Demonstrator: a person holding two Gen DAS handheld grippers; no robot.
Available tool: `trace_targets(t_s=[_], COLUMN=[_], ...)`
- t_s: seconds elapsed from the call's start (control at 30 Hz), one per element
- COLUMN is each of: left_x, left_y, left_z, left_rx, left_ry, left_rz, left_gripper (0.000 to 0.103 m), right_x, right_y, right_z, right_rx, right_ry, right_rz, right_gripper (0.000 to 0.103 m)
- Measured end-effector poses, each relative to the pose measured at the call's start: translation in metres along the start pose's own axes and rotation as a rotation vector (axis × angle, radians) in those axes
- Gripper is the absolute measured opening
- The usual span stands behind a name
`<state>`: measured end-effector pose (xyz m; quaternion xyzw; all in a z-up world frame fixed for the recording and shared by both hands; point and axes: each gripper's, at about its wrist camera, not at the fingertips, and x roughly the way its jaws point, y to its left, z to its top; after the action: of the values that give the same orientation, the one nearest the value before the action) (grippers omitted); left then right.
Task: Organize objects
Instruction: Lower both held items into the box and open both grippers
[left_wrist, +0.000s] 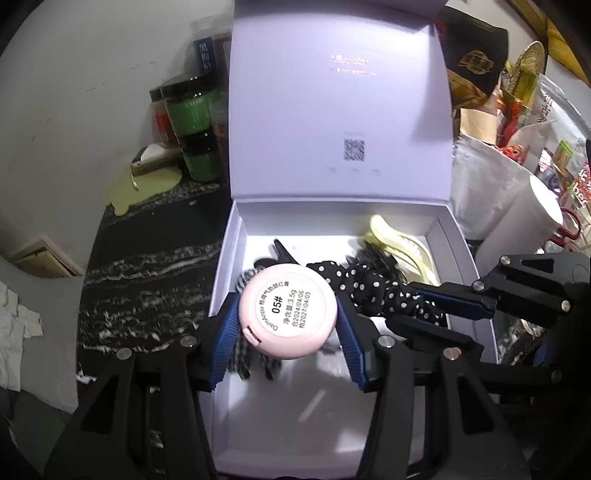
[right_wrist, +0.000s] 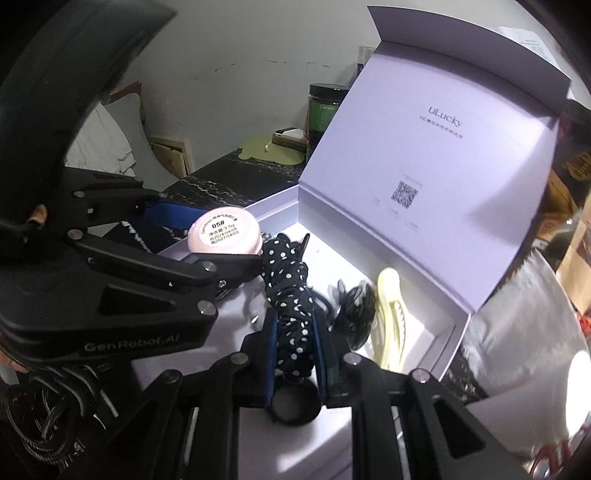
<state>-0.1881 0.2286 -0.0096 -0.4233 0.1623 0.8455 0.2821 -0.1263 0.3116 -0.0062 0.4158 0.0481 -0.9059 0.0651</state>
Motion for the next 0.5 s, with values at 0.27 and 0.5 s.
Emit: trace_targets(t_s=[0.27, 0.5], left_x=[0.019, 0.026], left_y=[0.013, 0.007], left_z=[0.018, 0.019], left_rx=[-0.053, -0.031], left_ry=[0.014, 0.030], left_rz=[-0.010, -0.016], left_gripper=[0.049, 0.049], right_x=[0.021, 0.031], right_y=[-0.015, -0.027], right_z=[0.014, 0.009], right_rx=[0.021, 0.051], right_ry=[0.013, 0.036], right_rz=[-0.013, -0.037], right_gripper=[0.017, 0.017])
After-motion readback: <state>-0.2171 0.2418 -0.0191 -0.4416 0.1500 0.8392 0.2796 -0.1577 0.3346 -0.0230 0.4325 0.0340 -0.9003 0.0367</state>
